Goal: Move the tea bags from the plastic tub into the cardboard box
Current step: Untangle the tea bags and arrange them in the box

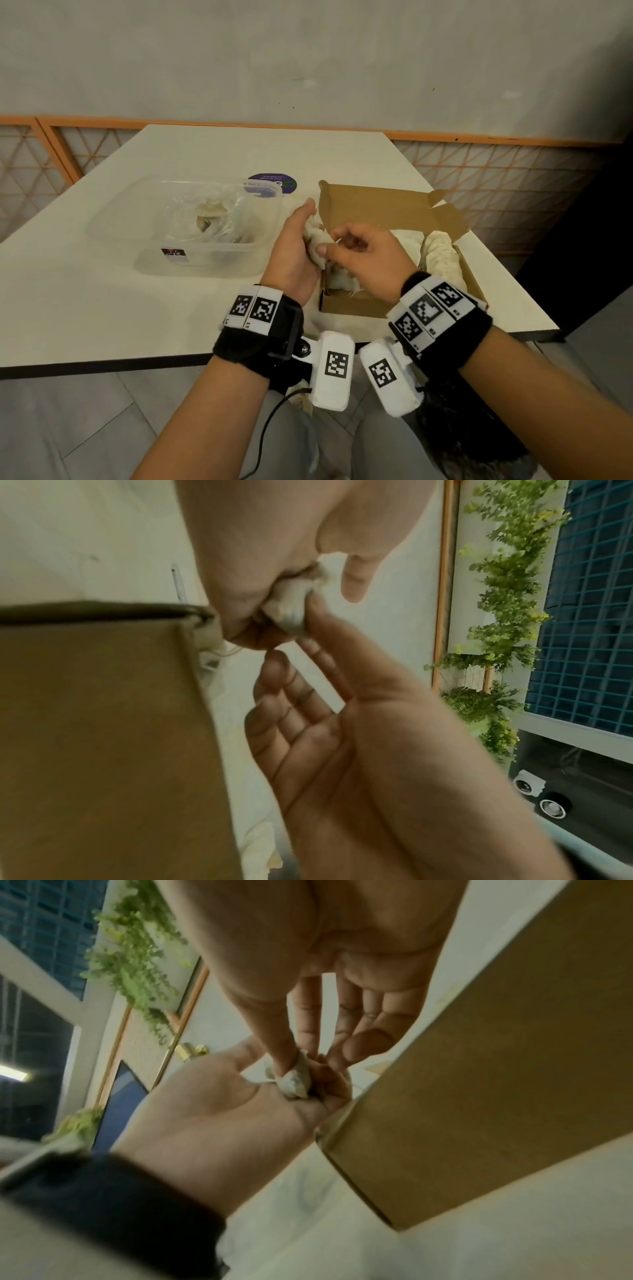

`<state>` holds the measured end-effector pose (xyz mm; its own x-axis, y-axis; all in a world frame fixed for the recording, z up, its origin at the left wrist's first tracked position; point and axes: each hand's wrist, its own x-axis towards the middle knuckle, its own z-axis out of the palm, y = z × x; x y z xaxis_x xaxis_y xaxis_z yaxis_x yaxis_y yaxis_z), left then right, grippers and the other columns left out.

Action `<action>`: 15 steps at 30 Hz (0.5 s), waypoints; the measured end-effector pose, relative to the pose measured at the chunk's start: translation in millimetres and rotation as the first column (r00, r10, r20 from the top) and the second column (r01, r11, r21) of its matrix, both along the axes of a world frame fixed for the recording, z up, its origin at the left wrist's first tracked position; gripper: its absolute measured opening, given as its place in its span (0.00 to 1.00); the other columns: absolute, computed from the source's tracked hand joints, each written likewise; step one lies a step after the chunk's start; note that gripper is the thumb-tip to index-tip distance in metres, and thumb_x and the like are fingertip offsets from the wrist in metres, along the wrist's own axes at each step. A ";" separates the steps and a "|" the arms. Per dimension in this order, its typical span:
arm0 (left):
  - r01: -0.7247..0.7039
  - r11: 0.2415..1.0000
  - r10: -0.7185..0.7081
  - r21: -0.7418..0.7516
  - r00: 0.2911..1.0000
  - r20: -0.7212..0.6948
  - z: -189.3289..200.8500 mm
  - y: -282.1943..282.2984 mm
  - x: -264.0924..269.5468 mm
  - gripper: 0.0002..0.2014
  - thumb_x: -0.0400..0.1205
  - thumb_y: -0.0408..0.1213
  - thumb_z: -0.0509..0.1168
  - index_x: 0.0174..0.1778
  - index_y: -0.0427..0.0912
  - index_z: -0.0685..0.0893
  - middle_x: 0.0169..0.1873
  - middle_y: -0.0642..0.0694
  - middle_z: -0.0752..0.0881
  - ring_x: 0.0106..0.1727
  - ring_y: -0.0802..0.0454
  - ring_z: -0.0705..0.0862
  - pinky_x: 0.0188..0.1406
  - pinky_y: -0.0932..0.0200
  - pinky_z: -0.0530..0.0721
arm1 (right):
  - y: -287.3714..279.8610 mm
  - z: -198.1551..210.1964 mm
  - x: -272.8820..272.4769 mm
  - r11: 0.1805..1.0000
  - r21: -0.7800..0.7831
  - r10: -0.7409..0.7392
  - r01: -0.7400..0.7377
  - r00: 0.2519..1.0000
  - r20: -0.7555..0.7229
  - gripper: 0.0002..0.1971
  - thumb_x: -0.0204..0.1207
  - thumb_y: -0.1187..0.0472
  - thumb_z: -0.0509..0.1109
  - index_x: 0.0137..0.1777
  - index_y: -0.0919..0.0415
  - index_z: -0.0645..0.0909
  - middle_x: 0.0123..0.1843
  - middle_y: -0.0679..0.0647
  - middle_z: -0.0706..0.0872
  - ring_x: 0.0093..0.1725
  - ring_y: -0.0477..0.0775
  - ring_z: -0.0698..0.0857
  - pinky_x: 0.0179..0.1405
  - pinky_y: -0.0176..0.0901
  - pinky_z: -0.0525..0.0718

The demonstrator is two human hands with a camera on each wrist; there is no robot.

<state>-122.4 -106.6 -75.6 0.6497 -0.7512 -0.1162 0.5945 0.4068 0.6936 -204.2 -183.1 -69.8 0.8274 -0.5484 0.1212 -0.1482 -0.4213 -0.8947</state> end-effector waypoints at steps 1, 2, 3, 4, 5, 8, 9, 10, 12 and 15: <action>0.026 0.999 -0.026 -0.026 1.000 0.000 2.9 0.6 0.2 0.17 0.85 0.40 0.54 0.32 0.41 0.78 0.21 0.49 0.80 0.24 0.53 0.82 0.39 0.55 0.79 | -5.0 0.1 -1.7 0.995 0.098 -0.019 0.017 1.000 0.025 0.03 0.72 0.58 0.75 0.41 0.50 0.83 0.35 0.50 0.82 0.35 0.47 0.80 0.35 0.37 0.80; 0.045 0.998 -0.045 -0.041 0.999 0.014 4.3 -0.6 1.2 0.16 0.84 0.37 0.52 0.32 0.41 0.76 0.22 0.49 0.78 0.27 0.52 0.81 0.37 0.56 0.77 | -9.7 0.8 -4.6 0.974 0.226 -0.038 0.024 0.998 0.057 0.01 0.73 0.61 0.73 0.42 0.54 0.84 0.34 0.52 0.83 0.34 0.47 0.80 0.32 0.35 0.80; 0.047 0.998 -0.046 -0.039 0.999 0.020 6.2 -2.1 2.2 0.13 0.82 0.33 0.50 0.33 0.42 0.74 0.25 0.49 0.77 0.30 0.52 0.78 0.35 0.57 0.76 | -14.0 1.3 -8.8 0.935 0.354 -0.060 0.022 0.993 0.098 0.01 0.74 0.64 0.72 0.43 0.59 0.84 0.33 0.54 0.83 0.33 0.47 0.80 0.29 0.32 0.81; 0.042 0.999 -0.042 -0.019 0.999 0.028 6.0 -5.4 3.4 0.11 0.80 0.29 0.49 0.36 0.42 0.73 0.29 0.48 0.76 0.33 0.52 0.75 0.34 0.58 0.77 | -18.4 0.9 -13.7 0.891 0.454 -0.091 0.017 0.986 0.142 0.02 0.75 0.67 0.71 0.43 0.64 0.84 0.32 0.55 0.84 0.31 0.47 0.81 0.29 0.31 0.81; 0.032 0.999 -0.033 0.012 0.999 0.040 4.1 -10.1 4.4 0.10 0.78 0.27 0.50 0.39 0.42 0.74 0.33 0.47 0.74 0.35 0.52 0.72 0.32 0.59 0.78 | -22.7 0.0 -18.8 0.850 0.527 -0.126 0.010 0.975 0.184 0.03 0.75 0.68 0.70 0.43 0.67 0.84 0.31 0.56 0.84 0.31 0.47 0.81 0.29 0.31 0.82; 0.013 0.997 -0.017 0.078 0.999 0.045 -0.2 -27.7 1.6 0.11 0.81 0.24 0.52 0.48 0.42 0.77 0.35 0.45 0.75 0.34 0.53 0.73 0.35 0.60 0.78 | -32.7 -6.2 -33.1 0.754 0.657 -0.217 -0.021 0.935 0.279 0.04 0.76 0.70 0.68 0.42 0.70 0.83 0.30 0.56 0.85 0.30 0.46 0.83 0.31 0.31 0.84; 0.022 0.996 -0.027 0.089 0.998 0.059 -0.3 -32.7 -0.6 0.10 0.83 0.25 0.53 0.48 0.42 0.77 0.35 0.45 0.77 0.33 0.54 0.76 0.35 0.61 0.78 | -35.2 -8.3 -36.8 0.727 0.686 -0.243 -0.030 0.923 0.298 0.04 0.76 0.71 0.67 0.41 0.69 0.82 0.29 0.55 0.86 0.30 0.46 0.84 0.32 0.32 0.85; 0.030 0.993 -0.040 0.112 0.995 0.089 0.1 -35.6 -3.5 0.08 0.85 0.28 0.55 0.49 0.43 0.78 0.35 0.46 0.79 0.32 0.56 0.78 0.33 0.63 0.79 | -37.4 -10.2 -39.3 0.703 0.710 -0.266 -0.039 0.911 0.314 0.04 0.76 0.71 0.67 0.40 0.68 0.82 0.30 0.55 0.86 0.30 0.46 0.85 0.33 0.32 0.85; 0.048 0.988 -0.075 0.147 0.981 0.178 -1.0 -39.4 -6.5 0.03 0.86 0.36 0.59 0.51 0.43 0.78 0.35 0.48 0.81 0.32 0.58 0.80 0.27 0.67 0.78 | -40.7 -12.0 -42.2 0.658 0.750 -0.303 -0.074 0.885 0.353 0.06 0.76 0.72 0.66 0.38 0.65 0.80 0.31 0.54 0.87 0.32 0.47 0.87 0.36 0.34 0.87; 0.095 0.977 -0.156 0.189 0.925 0.345 -4.6 -39.6 -8.2 0.08 0.83 0.45 0.64 0.49 0.45 0.79 0.32 0.52 0.81 0.30 0.60 0.78 0.28 0.68 0.73 | -43.2 -13.7 -42.0 0.624 0.774 -0.336 -0.109 0.857 0.392 0.08 0.76 0.73 0.65 0.37 0.63 0.79 0.32 0.54 0.87 0.34 0.49 0.88 0.40 0.37 0.89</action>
